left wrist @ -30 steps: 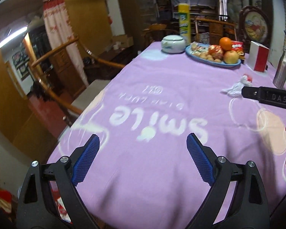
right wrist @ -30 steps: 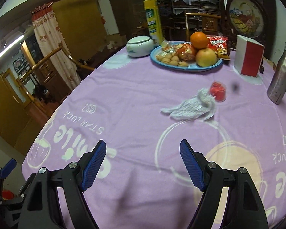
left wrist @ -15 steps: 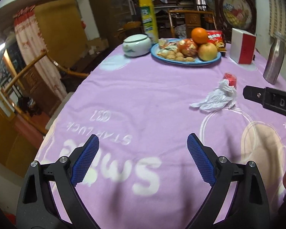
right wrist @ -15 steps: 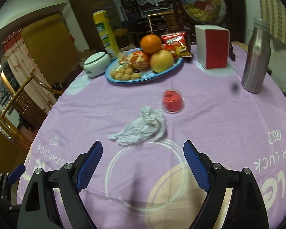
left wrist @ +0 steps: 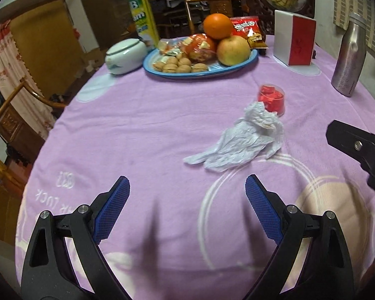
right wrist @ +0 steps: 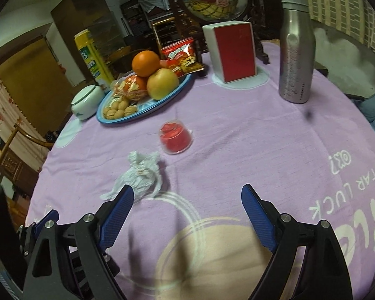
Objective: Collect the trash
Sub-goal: 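Grasp the crumpled plastic bag with the left tool, then hold the plastic bag in the left tool while the right tool grasps the red jelly cup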
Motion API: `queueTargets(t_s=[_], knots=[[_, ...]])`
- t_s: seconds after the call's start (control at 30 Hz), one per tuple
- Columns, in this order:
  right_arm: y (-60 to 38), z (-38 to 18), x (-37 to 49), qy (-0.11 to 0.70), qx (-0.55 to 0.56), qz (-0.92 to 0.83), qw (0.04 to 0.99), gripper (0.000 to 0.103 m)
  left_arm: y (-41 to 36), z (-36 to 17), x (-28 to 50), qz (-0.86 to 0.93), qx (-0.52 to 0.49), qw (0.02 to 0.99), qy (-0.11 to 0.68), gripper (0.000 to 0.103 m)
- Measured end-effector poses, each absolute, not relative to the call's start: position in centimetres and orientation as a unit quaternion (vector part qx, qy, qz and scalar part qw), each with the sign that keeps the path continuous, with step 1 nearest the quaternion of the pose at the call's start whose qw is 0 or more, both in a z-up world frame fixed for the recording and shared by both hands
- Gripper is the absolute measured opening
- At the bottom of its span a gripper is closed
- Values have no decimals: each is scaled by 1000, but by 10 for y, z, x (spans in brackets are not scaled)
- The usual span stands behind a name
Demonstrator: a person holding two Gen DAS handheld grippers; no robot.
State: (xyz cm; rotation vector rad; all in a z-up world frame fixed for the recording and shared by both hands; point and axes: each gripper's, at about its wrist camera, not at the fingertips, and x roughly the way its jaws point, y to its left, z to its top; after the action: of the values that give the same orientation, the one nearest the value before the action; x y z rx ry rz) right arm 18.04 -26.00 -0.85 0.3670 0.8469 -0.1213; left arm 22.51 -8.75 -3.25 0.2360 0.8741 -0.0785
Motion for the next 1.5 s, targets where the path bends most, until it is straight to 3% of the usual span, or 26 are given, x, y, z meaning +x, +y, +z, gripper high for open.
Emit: queueTargets(t_s=[0.6, 0.63, 0.7, 0.73, 0.8, 1.17, 1.5], knots=[[-291, -31, 192, 430, 232, -88, 868, 88, -135, -55, 294, -63, 66, 885, 457, 89], [-293, -32, 192, 430, 234, -89, 867, 88, -135, -57, 296, -66, 62, 884, 459, 83], [-295, -35, 193, 434, 235, -96, 864, 88, -136, -61, 297, -70, 65, 881, 464, 59], [-296, -36, 193, 435, 234, -96, 864, 88, -137, -63, 297, -75, 66, 879, 467, 39], [-296, -37, 194, 437, 229, -101, 864, 88, -136, -65, 296, -85, 70, 874, 473, 12], [-282, -46, 199, 436, 207, -93, 871, 88, -44, -9, 220, -56, 66, 909, 408, 11], [-247, -39, 237, 438, 146, -84, 883, 87, 33, -20, 191, -26, 3, 918, 397, 11]])
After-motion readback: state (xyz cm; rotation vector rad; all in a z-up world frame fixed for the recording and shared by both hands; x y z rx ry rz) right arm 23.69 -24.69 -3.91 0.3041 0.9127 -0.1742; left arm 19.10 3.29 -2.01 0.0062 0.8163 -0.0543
